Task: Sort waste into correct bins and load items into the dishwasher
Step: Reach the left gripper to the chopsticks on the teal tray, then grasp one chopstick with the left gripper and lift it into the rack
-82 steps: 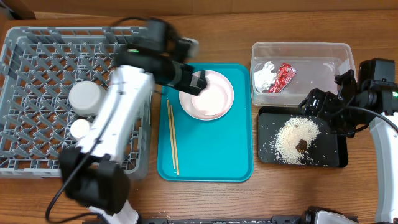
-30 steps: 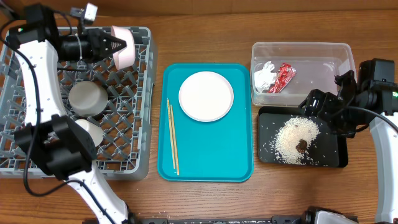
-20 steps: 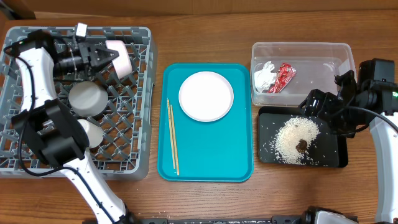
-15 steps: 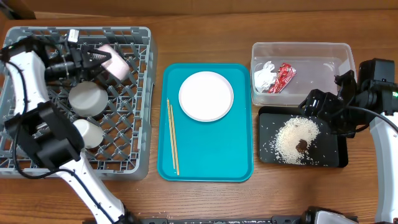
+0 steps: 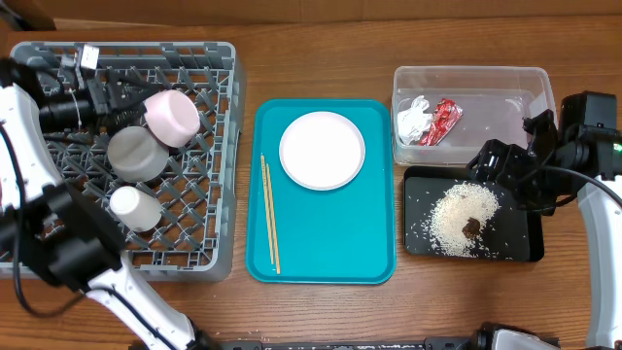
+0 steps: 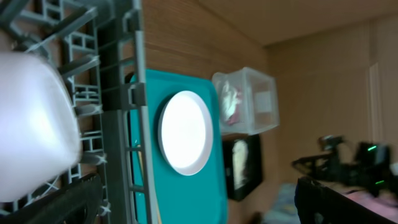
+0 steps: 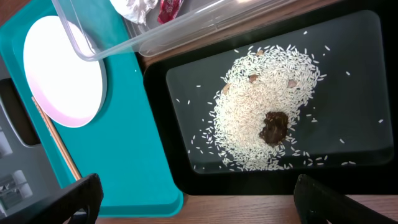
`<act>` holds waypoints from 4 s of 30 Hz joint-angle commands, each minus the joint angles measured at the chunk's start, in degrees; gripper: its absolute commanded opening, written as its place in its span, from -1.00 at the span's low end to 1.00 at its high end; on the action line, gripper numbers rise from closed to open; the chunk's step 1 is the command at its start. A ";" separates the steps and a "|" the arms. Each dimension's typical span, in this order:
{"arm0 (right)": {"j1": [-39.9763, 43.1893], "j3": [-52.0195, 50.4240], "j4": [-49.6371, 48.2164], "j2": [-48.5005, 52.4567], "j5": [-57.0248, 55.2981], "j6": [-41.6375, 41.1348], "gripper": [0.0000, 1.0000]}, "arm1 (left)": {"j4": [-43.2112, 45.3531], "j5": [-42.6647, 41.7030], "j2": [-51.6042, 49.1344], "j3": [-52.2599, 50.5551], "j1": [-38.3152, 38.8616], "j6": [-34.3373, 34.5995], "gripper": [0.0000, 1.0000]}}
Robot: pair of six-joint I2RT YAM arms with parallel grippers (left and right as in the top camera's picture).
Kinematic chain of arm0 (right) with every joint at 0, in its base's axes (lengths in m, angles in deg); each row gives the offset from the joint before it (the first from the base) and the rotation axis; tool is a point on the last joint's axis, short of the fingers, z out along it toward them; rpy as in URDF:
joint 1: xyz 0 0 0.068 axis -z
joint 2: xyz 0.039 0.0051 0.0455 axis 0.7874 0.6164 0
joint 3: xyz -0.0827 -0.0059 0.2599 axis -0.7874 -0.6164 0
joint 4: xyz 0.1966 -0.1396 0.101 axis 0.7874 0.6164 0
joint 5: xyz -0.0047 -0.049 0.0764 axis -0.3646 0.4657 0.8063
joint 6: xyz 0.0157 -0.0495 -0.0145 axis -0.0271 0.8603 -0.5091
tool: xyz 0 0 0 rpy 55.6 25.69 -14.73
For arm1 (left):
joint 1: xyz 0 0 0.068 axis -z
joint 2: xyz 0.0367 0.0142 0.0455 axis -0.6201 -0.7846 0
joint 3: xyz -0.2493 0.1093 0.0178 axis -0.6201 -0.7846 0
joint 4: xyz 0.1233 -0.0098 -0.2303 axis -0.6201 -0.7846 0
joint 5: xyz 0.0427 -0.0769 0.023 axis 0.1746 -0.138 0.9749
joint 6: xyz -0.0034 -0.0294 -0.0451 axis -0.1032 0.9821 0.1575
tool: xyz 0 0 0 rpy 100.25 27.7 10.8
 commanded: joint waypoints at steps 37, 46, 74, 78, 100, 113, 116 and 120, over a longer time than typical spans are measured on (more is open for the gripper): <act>0.13 1.14 1.07 -0.48 -0.33 0.63 1.00 | 20.74 68.70 46.07 -48.37 59.84 61.55 0.99; 0.13 1.14 1.03 -0.48 -0.33 0.66 1.00 | 38.10 58.60 34.23 -60.26 59.82 58.64 0.93; 0.13 1.14 1.09 -0.48 -0.31 0.63 1.00 | 40.87 56.68 21.46 -60.63 56.15 58.66 0.74; 0.13 1.14 1.07 -0.48 -0.31 0.63 1.00 | 40.96 57.48 21.46 -60.85 56.15 58.64 0.75; 0.13 1.14 1.09 -0.48 -0.13 0.63 1.00 | 49.29 57.70 20.13 -66.38 57.24 57.99 0.87; 0.13 1.14 1.16 -0.48 -0.13 0.63 1.00 | 49.81 57.64 19.17 -66.73 57.22 57.99 -0.25; 0.13 1.14 1.18 -0.48 -0.11 0.63 1.00 | 49.68 57.64 19.21 -66.71 57.18 58.01 -0.66; 0.13 1.14 1.16 -0.48 -0.13 0.63 1.00 | 48.02 57.66 19.28 -66.18 56.28 58.01 -0.92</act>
